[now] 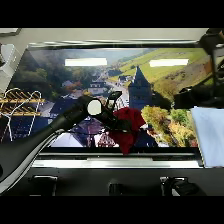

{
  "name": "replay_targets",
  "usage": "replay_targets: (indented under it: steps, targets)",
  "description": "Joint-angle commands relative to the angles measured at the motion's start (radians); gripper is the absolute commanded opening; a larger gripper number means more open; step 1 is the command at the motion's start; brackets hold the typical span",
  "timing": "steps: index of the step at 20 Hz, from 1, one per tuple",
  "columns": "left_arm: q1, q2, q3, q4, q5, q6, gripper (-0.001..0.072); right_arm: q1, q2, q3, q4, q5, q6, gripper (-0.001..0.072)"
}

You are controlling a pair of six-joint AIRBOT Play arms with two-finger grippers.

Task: Fold the clothes and pants, and hang the long-sleeved shirts on hangers.

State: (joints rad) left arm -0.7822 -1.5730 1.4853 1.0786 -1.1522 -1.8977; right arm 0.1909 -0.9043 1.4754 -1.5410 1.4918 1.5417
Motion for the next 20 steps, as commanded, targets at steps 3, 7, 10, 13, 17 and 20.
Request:
replay_targets:
  steps: [3,7,10,13,17,20]
  targets:
    - [0.157,0.155,0.01,0.071,-0.066,0.074,0.0707,-0.004,0.009,0.0,-0.008,-0.034,0.362,0.0524]
    - [0.351,0.311,0.01,0.112,-0.151,0.125,0.0702,-0.124,-0.095,0.0,0.045,-0.068,0.277,0.0519]
    - [0.448,0.371,0.01,0.112,-0.176,0.129,0.0701,-0.401,-0.235,-0.02,0.388,-0.013,0.148,0.0518]
    - [0.491,0.38,0.01,0.112,-0.175,0.129,0.0701,-0.541,-0.389,-0.163,0.766,0.032,0.056,0.0518]
    - [0.496,0.37,0.01,0.121,-0.173,0.129,0.0701,-0.458,-0.46,-0.37,0.739,-0.087,-0.018,0.0519]
    - [0.496,0.369,0.01,0.124,-0.153,0.129,0.0702,-0.407,-0.48,-0.481,0.715,-0.239,-0.016,0.0519]
